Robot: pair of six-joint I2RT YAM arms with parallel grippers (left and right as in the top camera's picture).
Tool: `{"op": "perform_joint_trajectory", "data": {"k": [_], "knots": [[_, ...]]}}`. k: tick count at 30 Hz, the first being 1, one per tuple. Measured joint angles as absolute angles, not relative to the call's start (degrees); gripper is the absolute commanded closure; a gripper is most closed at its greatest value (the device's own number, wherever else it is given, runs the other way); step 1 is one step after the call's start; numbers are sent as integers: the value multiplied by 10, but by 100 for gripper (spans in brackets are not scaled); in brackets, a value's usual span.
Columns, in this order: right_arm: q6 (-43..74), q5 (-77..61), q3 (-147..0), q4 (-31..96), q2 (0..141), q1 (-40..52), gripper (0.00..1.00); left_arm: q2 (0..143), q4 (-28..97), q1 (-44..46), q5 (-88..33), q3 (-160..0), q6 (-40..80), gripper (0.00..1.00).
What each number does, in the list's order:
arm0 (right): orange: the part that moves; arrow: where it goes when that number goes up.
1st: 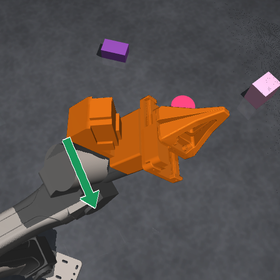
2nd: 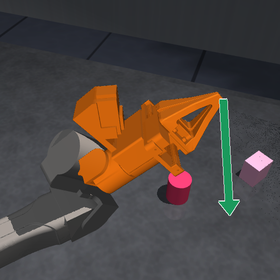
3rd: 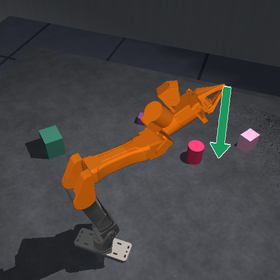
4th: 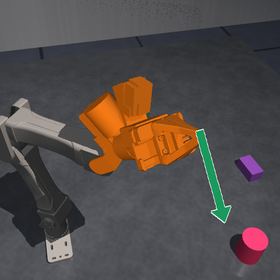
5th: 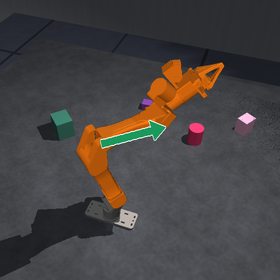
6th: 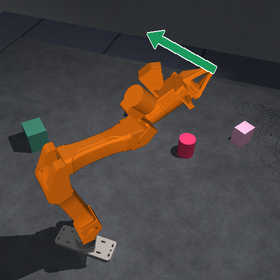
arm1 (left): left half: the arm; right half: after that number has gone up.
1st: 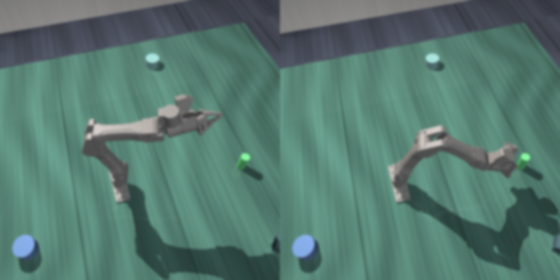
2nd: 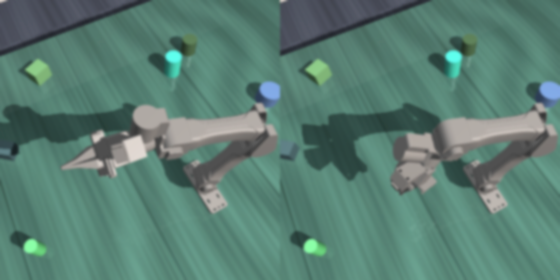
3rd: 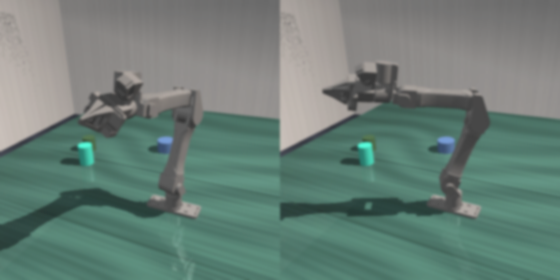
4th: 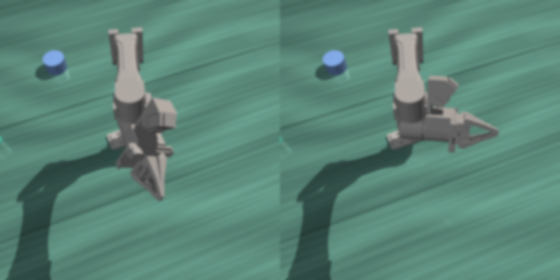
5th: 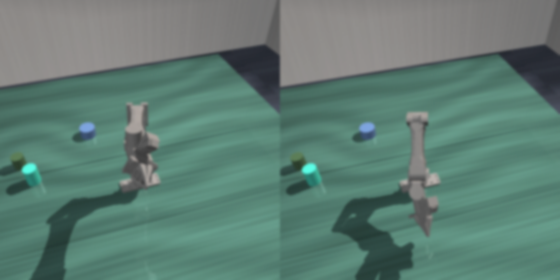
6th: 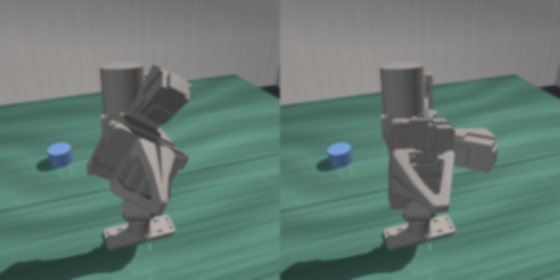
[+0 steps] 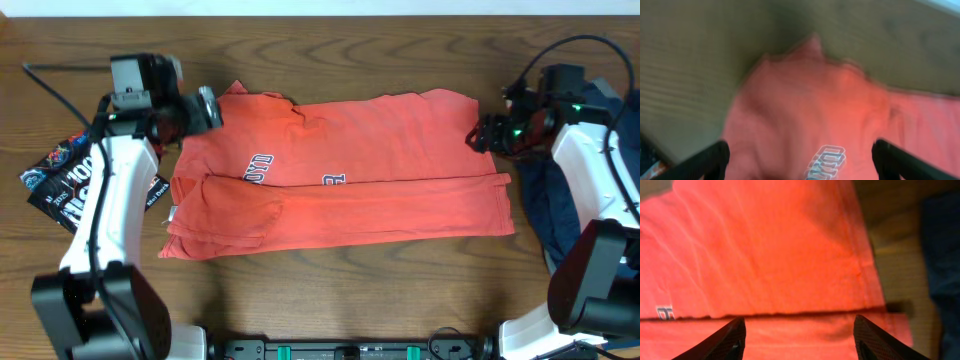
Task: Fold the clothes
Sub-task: 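Grasp the shirt's far left and far right corners with both grippers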
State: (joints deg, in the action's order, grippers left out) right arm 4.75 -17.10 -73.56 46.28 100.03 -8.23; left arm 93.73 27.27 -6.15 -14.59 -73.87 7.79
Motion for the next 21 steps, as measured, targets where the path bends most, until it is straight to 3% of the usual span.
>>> {"op": "perform_joint_trajectory", "data": {"k": [6,16,21], "knots": [[48,-152,-736,505,1000,-58,34,1028,164,-62,-142,-751,72,8],[59,-141,-736,533,1000,-57,34,1255,308,-52,-133,-992,42,8],[64,-140,-736,536,1000,-54,34,1318,324,-24,-117,-1104,27,8]]}}
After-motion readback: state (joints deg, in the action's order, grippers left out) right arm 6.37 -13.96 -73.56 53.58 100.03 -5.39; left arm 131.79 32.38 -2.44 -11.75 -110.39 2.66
